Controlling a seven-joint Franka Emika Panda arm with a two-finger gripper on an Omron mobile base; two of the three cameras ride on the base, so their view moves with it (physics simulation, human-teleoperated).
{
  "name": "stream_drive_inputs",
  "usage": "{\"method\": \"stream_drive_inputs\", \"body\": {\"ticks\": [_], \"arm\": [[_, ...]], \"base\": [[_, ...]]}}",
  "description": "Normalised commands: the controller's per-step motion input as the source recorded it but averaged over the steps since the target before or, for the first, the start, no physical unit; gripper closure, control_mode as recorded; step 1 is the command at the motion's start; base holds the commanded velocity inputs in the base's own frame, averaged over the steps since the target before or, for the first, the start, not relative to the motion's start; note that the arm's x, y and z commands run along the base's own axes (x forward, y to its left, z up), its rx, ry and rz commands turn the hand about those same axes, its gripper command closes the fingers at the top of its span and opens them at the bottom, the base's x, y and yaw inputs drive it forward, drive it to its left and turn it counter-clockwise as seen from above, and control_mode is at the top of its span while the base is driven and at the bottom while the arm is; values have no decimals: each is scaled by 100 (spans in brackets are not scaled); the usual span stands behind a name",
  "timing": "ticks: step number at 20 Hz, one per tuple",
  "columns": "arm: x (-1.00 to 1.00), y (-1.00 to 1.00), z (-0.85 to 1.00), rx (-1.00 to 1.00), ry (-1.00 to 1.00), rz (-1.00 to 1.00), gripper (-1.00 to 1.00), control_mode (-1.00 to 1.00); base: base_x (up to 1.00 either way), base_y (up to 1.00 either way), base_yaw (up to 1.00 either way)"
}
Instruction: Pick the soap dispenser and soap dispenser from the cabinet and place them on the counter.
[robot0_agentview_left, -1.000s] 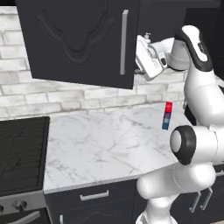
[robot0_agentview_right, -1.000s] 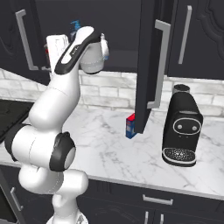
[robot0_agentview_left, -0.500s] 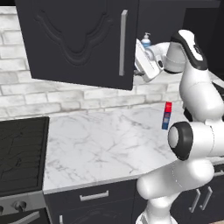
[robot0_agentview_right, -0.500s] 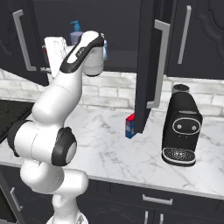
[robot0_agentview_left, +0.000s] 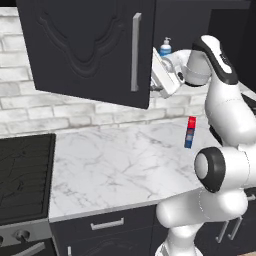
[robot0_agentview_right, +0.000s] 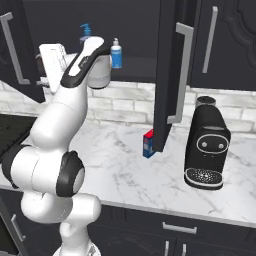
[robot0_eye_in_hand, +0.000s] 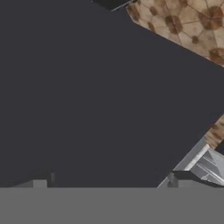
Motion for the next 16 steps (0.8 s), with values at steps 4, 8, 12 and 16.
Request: {"method": "stream_drive_inputs", "body": {"ticks": [4,8,12,16], "arm": [[-43,50,-12,-3,-5,0,-100,-100],[-46,47,-13,-1,-6,-2,-100,-100],[-46,46,-14,0,-6,-2,-100,-100],[-44,48,-17,0,-5,-2,-100,-100]], "base": [[0,0,0],[0,0,0],[0,0,0],[0,0,0]]}}
